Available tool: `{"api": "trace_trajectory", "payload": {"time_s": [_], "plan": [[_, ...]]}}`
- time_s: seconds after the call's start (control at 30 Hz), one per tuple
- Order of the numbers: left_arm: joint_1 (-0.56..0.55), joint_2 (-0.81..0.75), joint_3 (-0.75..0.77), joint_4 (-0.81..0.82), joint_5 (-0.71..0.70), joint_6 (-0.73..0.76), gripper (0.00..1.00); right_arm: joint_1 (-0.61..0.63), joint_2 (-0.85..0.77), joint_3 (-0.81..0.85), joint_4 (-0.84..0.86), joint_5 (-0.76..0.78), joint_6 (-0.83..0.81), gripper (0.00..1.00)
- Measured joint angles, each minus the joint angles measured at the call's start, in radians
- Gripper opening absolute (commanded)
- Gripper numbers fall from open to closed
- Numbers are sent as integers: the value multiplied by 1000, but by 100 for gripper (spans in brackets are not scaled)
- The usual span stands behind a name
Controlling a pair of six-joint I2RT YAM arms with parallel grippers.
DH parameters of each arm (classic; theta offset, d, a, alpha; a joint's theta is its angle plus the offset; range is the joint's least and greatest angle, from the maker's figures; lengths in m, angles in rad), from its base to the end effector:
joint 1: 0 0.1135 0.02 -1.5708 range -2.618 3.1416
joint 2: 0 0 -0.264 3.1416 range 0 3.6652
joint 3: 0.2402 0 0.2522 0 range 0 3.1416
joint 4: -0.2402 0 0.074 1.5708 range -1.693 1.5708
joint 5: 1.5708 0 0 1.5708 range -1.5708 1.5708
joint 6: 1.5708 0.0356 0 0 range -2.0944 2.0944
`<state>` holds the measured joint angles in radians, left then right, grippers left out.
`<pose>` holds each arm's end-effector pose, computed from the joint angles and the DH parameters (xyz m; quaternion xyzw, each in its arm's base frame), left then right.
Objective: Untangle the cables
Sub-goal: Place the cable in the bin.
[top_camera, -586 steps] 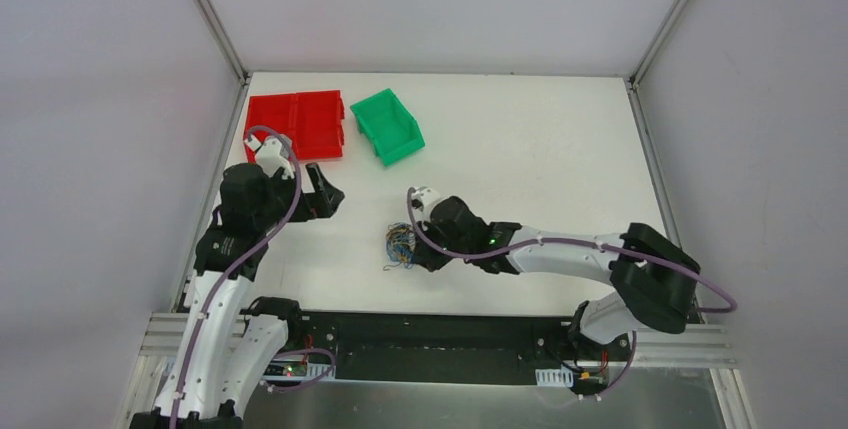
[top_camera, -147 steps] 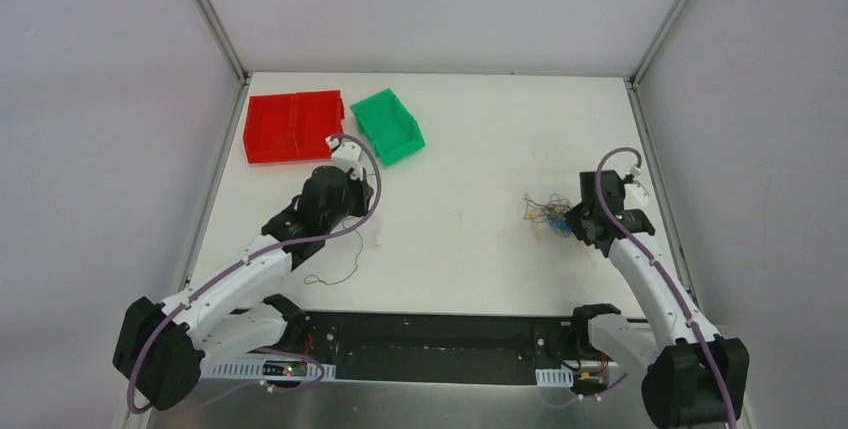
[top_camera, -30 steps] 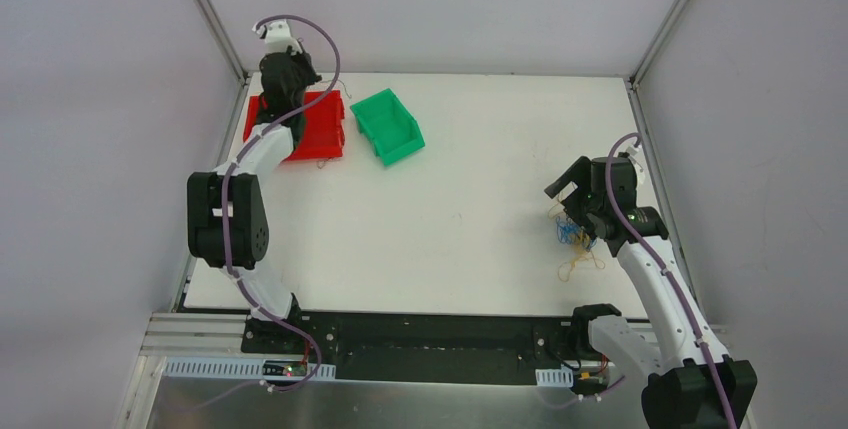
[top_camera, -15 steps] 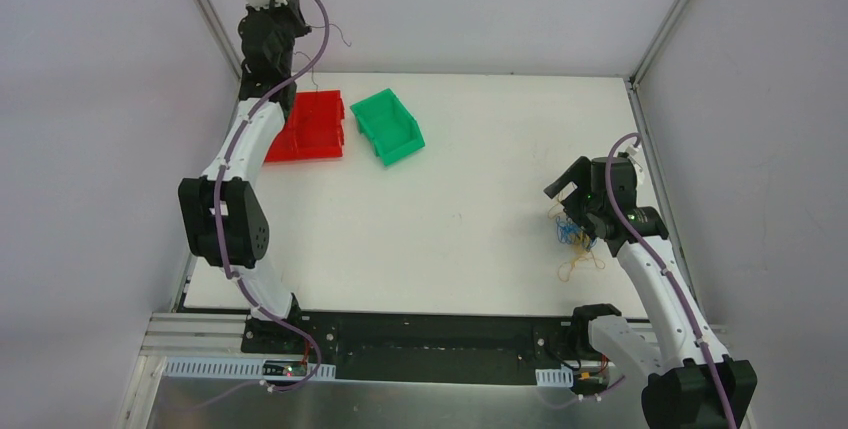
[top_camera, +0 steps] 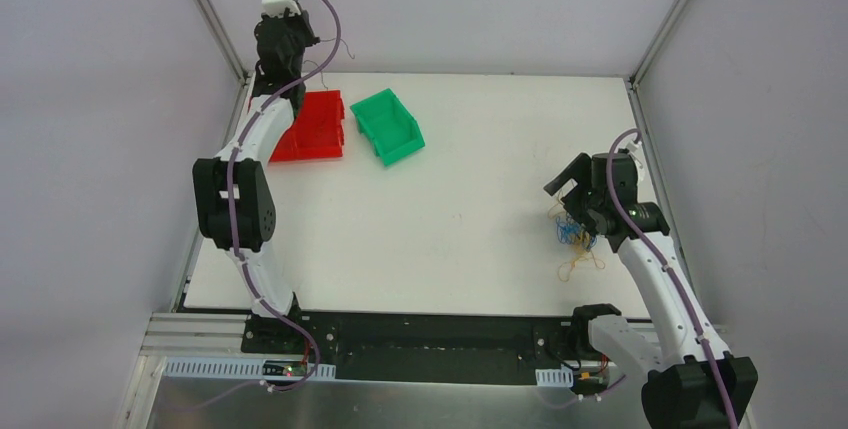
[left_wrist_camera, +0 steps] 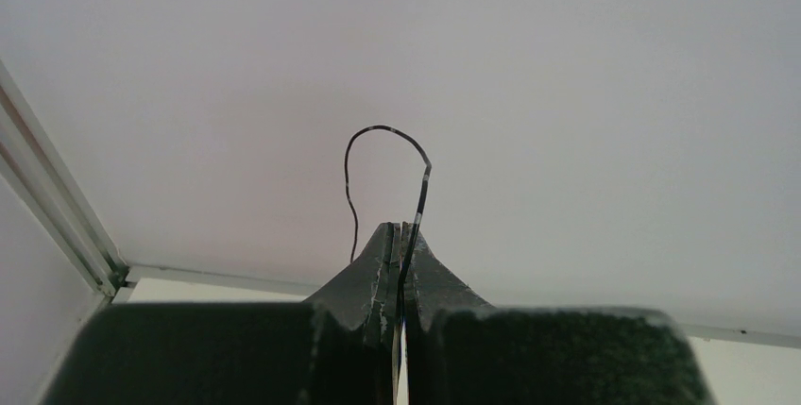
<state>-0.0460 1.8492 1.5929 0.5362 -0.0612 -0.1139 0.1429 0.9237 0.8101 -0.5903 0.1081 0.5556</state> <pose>0.4496 -0.0185 0.3935 -0.0448 0.6001 -0.0454 0.7974 0.1930 0.0239 0.2852 0.2079 0.8823 0.0974 0.4108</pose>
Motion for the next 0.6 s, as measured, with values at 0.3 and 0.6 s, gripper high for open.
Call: {"api": "trace_trajectory", "payload": {"time_s": [0.3,0.6], "plan": [[8,43,-75,126,0,-13,0,0,35,34,-20,0,0,95],[24,38,-261,262,3,-63,0,0,73,51,-22,-7,0,95]]}}
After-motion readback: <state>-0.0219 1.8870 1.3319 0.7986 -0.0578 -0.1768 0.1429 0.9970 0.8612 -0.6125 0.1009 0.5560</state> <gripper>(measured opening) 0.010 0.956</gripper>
